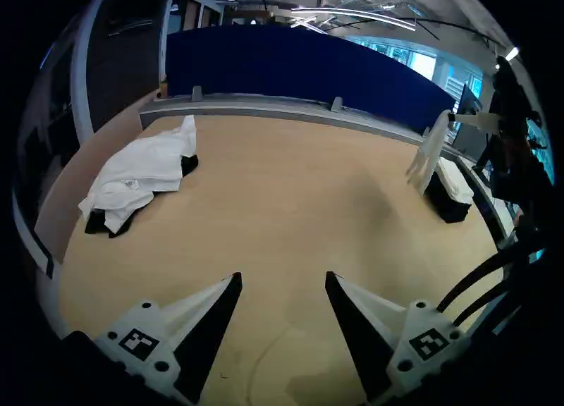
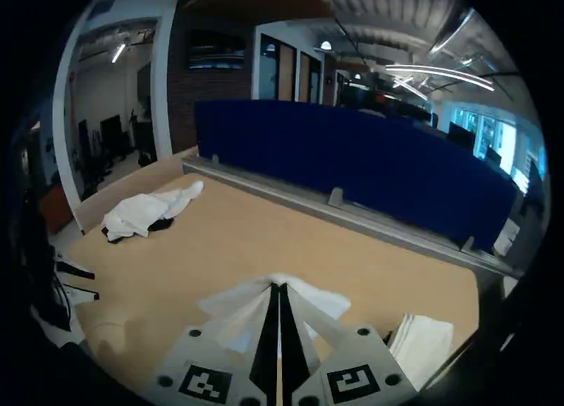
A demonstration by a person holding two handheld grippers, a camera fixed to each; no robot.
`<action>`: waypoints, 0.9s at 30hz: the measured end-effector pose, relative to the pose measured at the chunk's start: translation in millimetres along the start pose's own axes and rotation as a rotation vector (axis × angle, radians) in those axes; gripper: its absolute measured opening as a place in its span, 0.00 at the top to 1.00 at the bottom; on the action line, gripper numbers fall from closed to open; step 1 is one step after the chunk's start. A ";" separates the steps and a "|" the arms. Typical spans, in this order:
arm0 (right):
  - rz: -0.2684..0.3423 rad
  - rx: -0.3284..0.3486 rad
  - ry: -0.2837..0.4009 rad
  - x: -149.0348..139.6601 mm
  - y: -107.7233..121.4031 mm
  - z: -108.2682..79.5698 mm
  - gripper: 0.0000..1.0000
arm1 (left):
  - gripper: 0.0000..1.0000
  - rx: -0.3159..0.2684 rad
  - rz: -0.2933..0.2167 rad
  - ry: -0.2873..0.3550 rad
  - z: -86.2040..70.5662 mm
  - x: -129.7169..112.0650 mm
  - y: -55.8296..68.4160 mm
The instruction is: Fold towel
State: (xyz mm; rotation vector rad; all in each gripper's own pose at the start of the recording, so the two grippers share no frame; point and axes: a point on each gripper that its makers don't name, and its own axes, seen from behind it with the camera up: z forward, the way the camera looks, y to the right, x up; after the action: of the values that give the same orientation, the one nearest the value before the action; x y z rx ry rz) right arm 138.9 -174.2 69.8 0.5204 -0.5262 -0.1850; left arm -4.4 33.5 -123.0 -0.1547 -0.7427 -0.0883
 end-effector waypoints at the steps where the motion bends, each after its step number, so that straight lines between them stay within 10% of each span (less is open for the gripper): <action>1: -0.001 -0.009 -0.001 1.2 7.5 -1.1 0.99 | 0.13 0.000 0.000 0.000 -0.3 -0.3 0.2; 27: 0.026 -0.186 -0.020 24.8 165.2 -6.1 0.99 | 0.13 0.011 0.008 -0.013 -1.2 -4.2 3.4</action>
State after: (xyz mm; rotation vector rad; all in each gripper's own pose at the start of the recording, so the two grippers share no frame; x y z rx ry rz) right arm 169.4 -37.8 161.5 0.3307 -0.5288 -0.2125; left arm -6.2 36.8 -127.1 -0.1482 -0.7555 -0.0756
